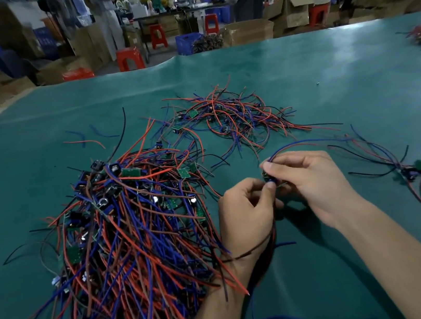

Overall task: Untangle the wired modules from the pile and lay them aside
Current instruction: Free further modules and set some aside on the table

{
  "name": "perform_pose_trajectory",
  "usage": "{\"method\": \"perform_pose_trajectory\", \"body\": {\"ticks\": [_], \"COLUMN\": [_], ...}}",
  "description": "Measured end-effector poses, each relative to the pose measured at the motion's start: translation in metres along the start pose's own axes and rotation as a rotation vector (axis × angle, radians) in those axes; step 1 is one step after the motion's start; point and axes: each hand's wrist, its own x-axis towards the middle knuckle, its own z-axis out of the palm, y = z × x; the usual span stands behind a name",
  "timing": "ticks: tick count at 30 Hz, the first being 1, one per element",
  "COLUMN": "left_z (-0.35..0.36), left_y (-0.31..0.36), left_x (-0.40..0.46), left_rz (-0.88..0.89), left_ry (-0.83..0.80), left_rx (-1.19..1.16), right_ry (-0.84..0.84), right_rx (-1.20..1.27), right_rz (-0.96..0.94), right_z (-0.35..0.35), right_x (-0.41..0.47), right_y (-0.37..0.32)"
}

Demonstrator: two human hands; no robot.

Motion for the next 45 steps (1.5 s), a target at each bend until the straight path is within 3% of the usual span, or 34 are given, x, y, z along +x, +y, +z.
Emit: {"method": "perform_pose_trajectory", "body": {"ticks": [4, 10, 14, 17, 19, 22, 24, 26, 30, 33, 35, 38, 41, 45], "left_z": [-0.002, -0.002, -0.002, -0.003, -0.003, -0.003, -0.003, -0.003, -0.001, -0.001, -0.002, -0.002, -0.002, -0.003], "left_y": [-0.004, -0.001, -0.001, -0.003, -0.006, -0.004, -0.004, -0.005, -0.004, -0.003, -0.005, -0.004, -0.001, 0.003], "left_x": [0.000, -0.002, -0.002, 0.000, 0.003, 0.001, 0.002, 0.002, 0.001, 0.001, 0.002, 0.001, 0.000, -0.001], "left_rz": [0.023, 0.028, 0.058, 0.095, 0.097, 0.109, 0.127, 0.123, 0.067, 0.079, 0.104, 0.116, 0.120, 0.119], "left_ry": [-0.039, -0.083, -0.072, 0.073, 0.154, 0.147, 0.112, 0.093, -0.011, -0.027, 0.003, 0.047, 0.057, 0.067], "left_rx": [0.063, 0.157, 0.178, 0.110, 0.083, 0.079, 0.109, 0.124, 0.134, 0.127, 0.179, 0.217, 0.222, 0.246], "right_ry": [0.082, 0.366, 0.695, 0.890, 0.736, 0.177, -0.043, -0.027, 0.248, 0.443, 0.483, 0.275, -0.135, -0.456], "right_rx": [-0.178, -0.173, -0.074, -0.095, -0.144, -0.270, -0.333, -0.346, -0.297, -0.122, -0.021, -0.038, -0.063, -0.632], "right_rz": [-0.133, -0.259, -0.289, -0.231, -0.168, -0.084, -0.144, -0.226, -0.380, -0.514, -0.600, -0.685, -0.593, -0.506], "right_z": [-0.010, -0.034, -0.054, -0.063, -0.050, -0.016, -0.003, -0.001, -0.018, -0.029, -0.024, 0.009, 0.066, 0.121], "right_x": [0.005, 0.021, 0.026, 0.025, 0.020, 0.005, -0.002, -0.002, 0.001, -0.004, -0.012, -0.020, -0.022, 0.005], "right_y": [0.003, 0.001, -0.002, 0.003, 0.007, 0.010, 0.014, 0.014, -0.002, -0.040, -0.079, -0.133, -0.160, -0.151]}}
